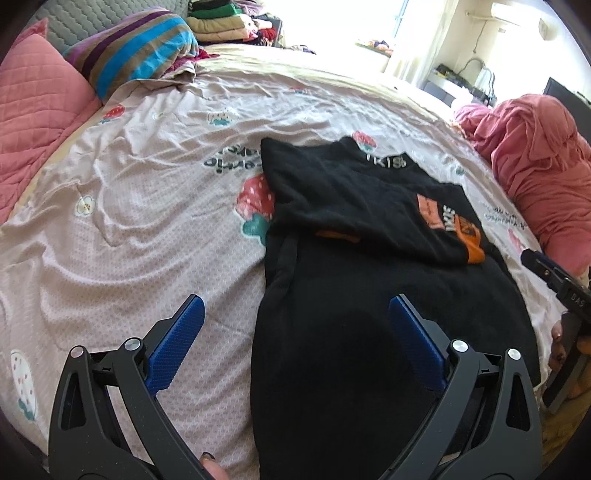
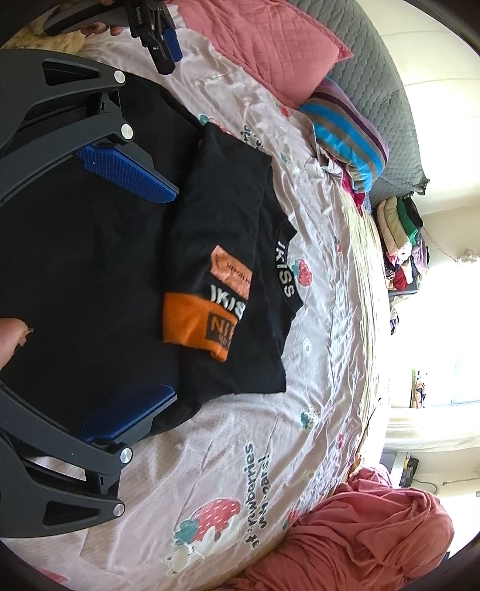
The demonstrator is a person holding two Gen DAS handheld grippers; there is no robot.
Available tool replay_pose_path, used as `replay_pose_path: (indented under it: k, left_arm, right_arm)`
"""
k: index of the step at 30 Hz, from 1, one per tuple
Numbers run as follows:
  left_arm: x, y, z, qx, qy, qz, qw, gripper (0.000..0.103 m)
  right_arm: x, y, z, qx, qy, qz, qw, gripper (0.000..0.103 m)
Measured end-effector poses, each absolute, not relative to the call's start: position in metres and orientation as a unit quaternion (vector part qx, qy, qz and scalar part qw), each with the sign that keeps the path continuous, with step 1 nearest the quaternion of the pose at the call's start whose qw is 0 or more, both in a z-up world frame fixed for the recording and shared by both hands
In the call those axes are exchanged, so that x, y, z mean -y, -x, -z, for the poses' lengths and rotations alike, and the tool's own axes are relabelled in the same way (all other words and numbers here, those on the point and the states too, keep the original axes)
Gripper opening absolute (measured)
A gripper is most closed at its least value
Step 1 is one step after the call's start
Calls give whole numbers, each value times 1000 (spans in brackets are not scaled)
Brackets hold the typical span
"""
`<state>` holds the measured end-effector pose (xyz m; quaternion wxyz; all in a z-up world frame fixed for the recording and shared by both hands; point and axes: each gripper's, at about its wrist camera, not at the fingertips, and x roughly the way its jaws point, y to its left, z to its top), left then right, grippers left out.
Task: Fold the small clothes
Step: 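Move both open tools down to the sweatshirt hem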
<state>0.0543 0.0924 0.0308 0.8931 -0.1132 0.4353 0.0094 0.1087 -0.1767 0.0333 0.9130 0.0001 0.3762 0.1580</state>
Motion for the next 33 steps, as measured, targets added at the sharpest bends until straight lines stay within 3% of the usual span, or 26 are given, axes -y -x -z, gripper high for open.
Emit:
replay_pose_path:
  k: [24, 33]
  left_arm:
    - [-87, 7, -14, -514, 123, 54, 847, 93]
    - [-92, 26, -1, -538, 157, 101, 822, 61]
  right_arm:
    - [232, -69, -24, -393, 1, -110, 913, 98]
    - [239, -60, -21, -397, -2, -101, 912, 98]
